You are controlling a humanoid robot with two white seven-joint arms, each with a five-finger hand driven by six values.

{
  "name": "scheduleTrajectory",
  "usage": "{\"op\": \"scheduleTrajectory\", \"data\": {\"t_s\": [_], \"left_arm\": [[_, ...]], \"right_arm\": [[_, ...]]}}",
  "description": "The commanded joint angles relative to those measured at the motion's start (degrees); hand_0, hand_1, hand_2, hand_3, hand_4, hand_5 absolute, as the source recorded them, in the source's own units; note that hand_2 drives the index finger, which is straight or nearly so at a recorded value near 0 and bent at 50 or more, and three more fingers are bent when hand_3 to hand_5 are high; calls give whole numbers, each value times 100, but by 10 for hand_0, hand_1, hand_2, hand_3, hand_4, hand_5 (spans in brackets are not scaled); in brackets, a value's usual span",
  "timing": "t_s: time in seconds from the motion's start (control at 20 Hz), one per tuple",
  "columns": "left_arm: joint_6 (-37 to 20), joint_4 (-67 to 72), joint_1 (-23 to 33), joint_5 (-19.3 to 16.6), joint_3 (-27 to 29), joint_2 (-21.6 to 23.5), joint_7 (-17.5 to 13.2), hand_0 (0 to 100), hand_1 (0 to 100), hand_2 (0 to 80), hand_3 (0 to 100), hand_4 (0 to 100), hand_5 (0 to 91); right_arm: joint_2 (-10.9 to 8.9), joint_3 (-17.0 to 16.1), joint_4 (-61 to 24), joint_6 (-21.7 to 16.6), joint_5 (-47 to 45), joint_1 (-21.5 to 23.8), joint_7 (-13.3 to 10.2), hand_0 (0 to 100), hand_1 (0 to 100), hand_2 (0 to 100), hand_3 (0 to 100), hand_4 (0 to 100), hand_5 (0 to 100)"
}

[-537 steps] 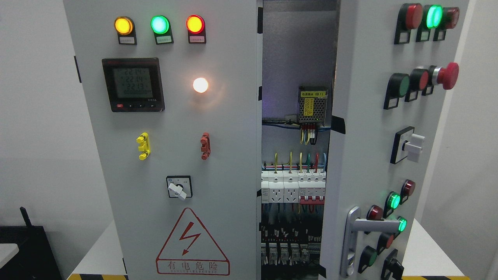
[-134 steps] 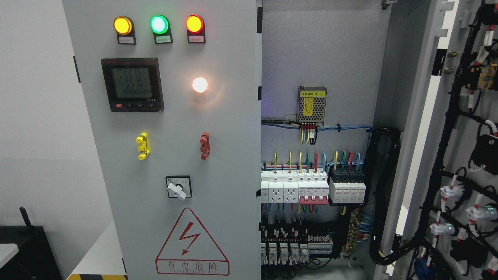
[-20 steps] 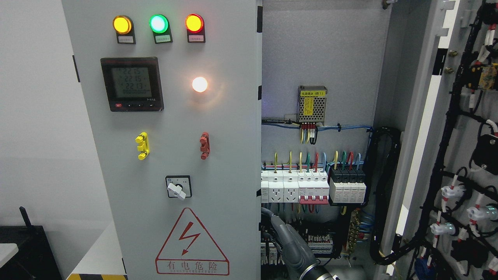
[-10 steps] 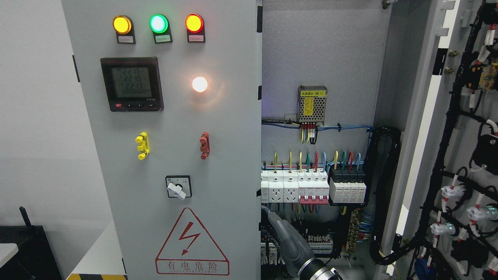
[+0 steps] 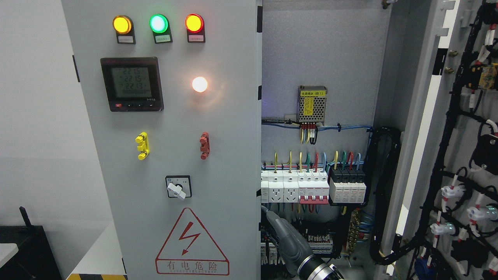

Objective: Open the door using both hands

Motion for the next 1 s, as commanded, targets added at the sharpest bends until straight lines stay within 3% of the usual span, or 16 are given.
{"op": "scheduleTrajectory", "data": {"t_s": [0.0, 0.3, 0.7, 0.85, 0.95], "left_arm": [[4, 0, 0, 132, 0, 2, -3, 0, 0, 0, 0, 0, 0], [4, 0, 0, 132, 0, 2, -3, 0, 0, 0, 0, 0, 0], [-4, 0, 0, 132, 0, 1, -3, 0, 0, 0, 0, 0, 0], [4, 0, 0, 132, 0, -7, -3, 0, 0, 0, 0, 0, 0], [4, 0, 0, 132, 0, 2, -3, 0, 0, 0, 0, 0, 0]], "right_arm": [[-79, -18, 191, -3, -217, -46, 18, 382, 0, 0, 0, 0, 0], [-88, -18, 173, 5, -358, -46, 185, 382, 0, 0, 0, 0, 0], [-88, -18, 164, 5, -393, -55, 212, 382, 0, 0, 0, 0, 0], [-88, -18, 164, 5, -393, -55, 440, 382, 0, 0, 0, 0, 0], [-88, -27, 164, 5, -393, -55, 449, 382, 0, 0, 0, 0, 0]]}}
